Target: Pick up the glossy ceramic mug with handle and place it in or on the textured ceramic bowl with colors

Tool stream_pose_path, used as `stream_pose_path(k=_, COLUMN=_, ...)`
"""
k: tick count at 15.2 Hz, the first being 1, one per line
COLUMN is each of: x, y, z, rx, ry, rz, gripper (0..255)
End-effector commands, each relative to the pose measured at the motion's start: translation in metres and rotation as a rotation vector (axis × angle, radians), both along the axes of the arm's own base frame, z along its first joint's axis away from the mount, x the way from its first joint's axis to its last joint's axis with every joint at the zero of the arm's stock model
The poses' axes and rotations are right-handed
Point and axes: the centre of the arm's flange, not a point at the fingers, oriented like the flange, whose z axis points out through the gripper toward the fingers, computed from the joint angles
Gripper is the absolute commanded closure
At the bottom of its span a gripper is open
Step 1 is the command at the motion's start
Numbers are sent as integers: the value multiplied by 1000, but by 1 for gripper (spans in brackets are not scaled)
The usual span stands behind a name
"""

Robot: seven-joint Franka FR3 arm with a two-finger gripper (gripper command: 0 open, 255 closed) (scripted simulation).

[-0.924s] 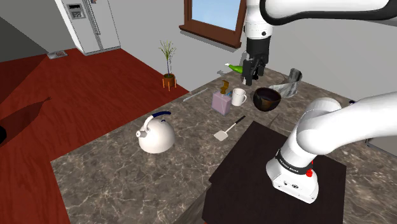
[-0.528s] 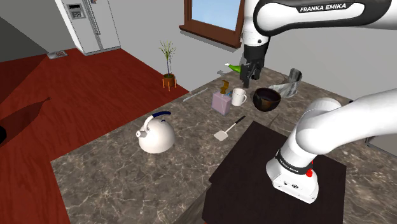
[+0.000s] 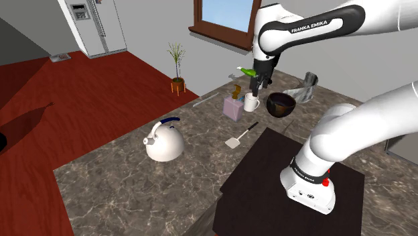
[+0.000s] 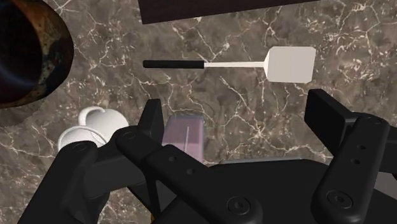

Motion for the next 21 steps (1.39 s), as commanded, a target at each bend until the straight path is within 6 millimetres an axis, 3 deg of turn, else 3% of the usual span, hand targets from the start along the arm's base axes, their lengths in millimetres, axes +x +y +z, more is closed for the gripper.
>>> stream_pose_path(k=1, x=10, y=-18, z=-17, rx=-1, ry=-9, rz=5, gripper=0)
stream_pose_path(k=21, x=107, y=-187, z=-182, rx=1, ry=-79, rz=41, gripper=0)
